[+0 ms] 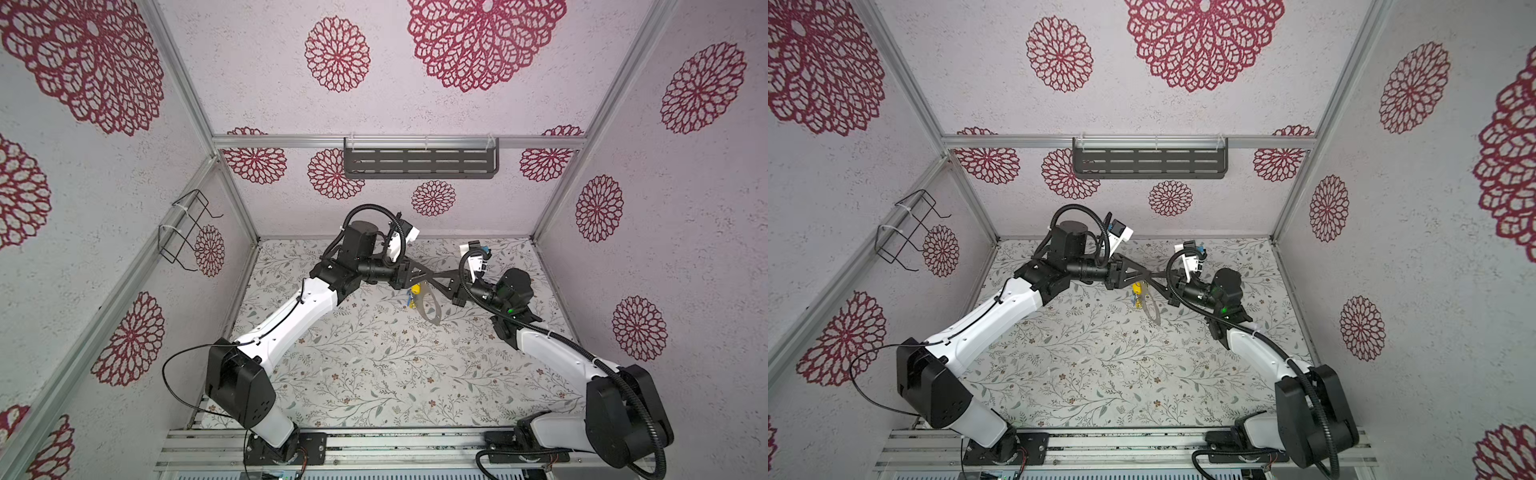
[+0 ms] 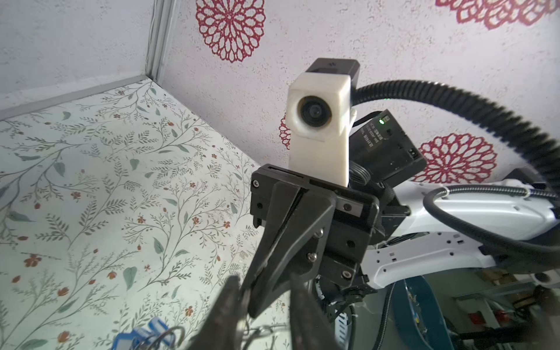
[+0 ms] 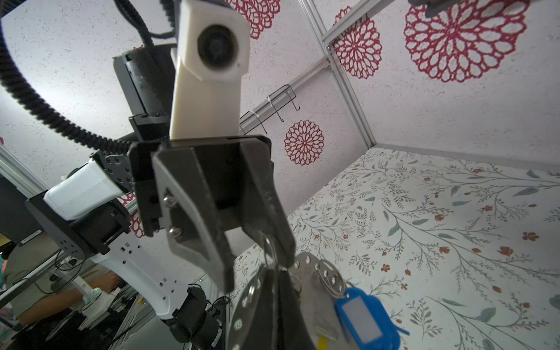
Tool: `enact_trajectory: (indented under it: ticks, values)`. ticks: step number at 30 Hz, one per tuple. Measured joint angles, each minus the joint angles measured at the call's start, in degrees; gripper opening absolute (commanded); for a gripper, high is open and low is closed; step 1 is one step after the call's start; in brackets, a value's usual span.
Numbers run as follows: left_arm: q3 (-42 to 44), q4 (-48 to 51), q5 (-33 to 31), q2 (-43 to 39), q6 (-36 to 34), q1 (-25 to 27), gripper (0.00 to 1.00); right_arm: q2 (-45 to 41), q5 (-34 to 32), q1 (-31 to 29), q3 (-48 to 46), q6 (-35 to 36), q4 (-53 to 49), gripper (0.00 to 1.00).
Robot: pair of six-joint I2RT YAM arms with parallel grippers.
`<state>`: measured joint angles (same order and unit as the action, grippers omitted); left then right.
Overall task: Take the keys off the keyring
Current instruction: 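Open the right gripper and draw it back while the left gripper holds the plate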
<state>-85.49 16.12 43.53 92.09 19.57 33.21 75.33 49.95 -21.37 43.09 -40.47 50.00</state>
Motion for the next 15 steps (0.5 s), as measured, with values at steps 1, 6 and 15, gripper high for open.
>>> enact_trajectory:
  ticks: [1, 6, 15]
  values:
    - [0.94, -1.07, -0.94, -0.46, 0.55, -0.17, 0.53, -0.46, -1.18, -0.11, -0.81, 0.15, 0.81, 0.00]
    - [10.36, -9.03, -7.61, -6.34, 6.21, -3.15, 0.33, -1.66, -5.60, -0.24, -3.89, 0.57, 4.48, 0.00]
    - [19.47, -19.67, -13.05, -9.64, 13.20, -8.96, 0.33, -2.60, -11.82, -0.26, -4.76, 5.70, -3.15, 0.00]
